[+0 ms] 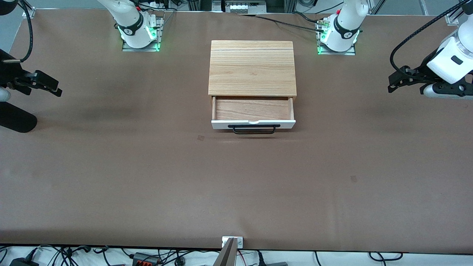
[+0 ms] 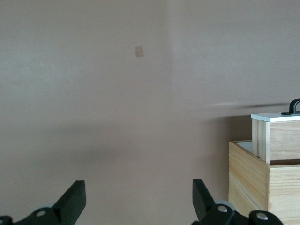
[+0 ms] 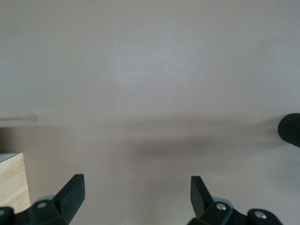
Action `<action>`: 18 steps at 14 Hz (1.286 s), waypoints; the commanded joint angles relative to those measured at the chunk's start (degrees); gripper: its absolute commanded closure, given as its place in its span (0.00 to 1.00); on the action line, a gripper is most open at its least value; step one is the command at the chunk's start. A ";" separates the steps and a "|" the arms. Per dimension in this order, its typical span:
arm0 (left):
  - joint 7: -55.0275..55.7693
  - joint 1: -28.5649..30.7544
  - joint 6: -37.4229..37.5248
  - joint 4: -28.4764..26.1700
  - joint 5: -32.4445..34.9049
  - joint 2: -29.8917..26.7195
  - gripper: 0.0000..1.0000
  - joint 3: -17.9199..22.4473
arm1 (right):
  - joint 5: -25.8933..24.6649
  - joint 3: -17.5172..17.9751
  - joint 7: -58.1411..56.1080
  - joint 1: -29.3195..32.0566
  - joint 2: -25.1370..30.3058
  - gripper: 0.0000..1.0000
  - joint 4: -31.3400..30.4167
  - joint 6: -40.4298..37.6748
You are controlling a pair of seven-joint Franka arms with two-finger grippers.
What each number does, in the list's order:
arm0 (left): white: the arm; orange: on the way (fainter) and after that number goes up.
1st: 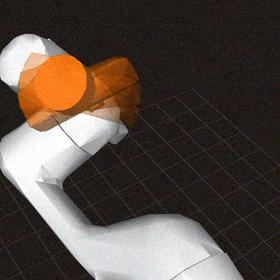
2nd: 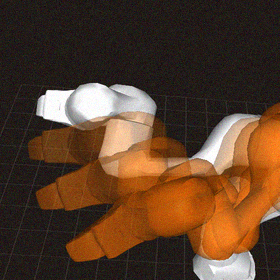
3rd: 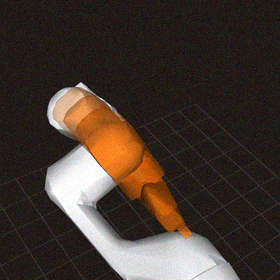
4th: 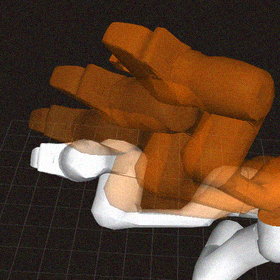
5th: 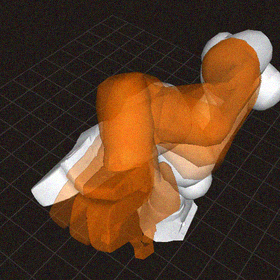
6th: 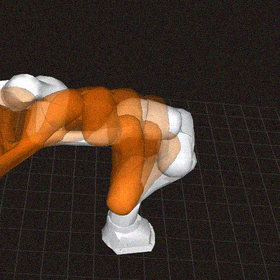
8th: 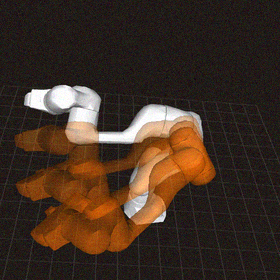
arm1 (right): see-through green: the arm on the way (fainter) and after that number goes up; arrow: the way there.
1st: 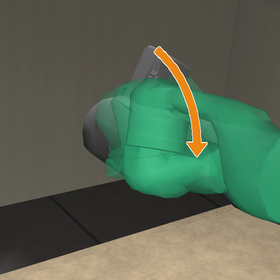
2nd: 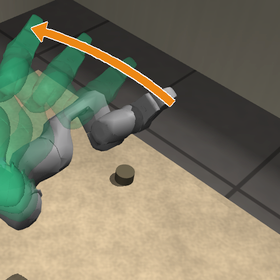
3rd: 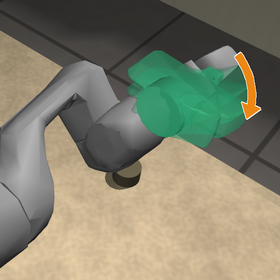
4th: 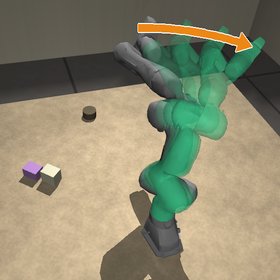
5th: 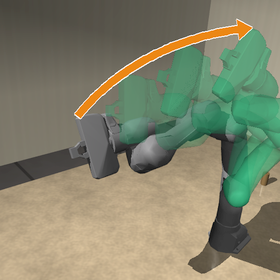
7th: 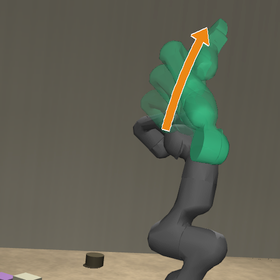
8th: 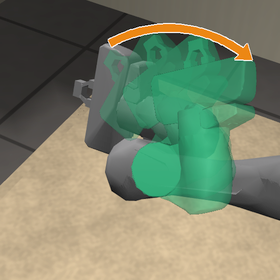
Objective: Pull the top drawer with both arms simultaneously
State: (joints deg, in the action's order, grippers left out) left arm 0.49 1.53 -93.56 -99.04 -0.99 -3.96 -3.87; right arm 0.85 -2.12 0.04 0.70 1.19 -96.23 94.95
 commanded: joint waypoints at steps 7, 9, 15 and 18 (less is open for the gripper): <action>0.57 0.23 4.79 4.98 -0.50 2.55 0.00 0.00 | -0.94 0.98 -4.53 1.06 1.19 0.00 -1.16 -0.47; 0.57 0.23 5.15 5.52 -0.50 3.00 0.00 0.09 | -0.94 1.07 -4.34 0.97 1.01 0.00 -1.24 -0.56; 0.57 0.23 5.23 5.61 -0.50 3.00 0.00 0.09 | -0.94 1.07 -2.76 0.97 1.19 0.00 -1.24 -0.47; 0.57 0.23 5.15 5.61 -0.50 3.08 0.00 0.09 | -0.94 1.07 -2.76 0.97 1.36 0.00 -1.24 -0.56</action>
State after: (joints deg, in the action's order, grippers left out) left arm 0.70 1.56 -89.87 -95.42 -0.99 -1.80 -3.79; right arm 0.52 -1.79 -3.10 0.82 1.19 -96.34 94.59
